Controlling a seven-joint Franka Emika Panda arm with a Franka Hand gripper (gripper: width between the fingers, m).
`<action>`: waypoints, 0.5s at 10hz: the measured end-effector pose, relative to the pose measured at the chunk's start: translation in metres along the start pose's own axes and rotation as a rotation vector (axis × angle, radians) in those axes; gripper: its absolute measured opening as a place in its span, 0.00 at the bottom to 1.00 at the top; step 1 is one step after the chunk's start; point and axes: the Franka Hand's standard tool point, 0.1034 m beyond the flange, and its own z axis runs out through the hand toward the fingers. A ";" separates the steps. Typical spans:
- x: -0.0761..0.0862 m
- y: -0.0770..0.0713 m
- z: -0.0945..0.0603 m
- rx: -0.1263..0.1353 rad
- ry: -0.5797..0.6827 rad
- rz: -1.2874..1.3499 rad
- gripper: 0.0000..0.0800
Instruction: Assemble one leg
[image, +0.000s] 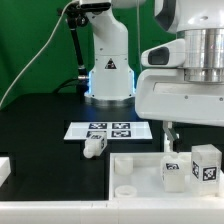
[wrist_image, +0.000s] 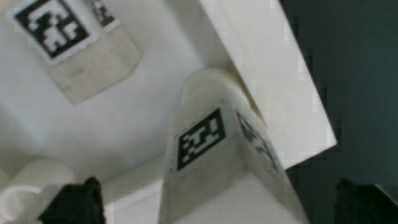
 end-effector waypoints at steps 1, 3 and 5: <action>-0.002 -0.001 0.001 -0.007 0.001 -0.118 0.81; -0.004 -0.003 0.002 -0.012 -0.001 -0.301 0.81; -0.001 -0.001 0.001 -0.020 0.003 -0.410 0.81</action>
Offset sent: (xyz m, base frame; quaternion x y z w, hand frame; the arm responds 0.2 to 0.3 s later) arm 0.0052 0.0061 0.0016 0.0185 -0.0328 -0.2334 0.9716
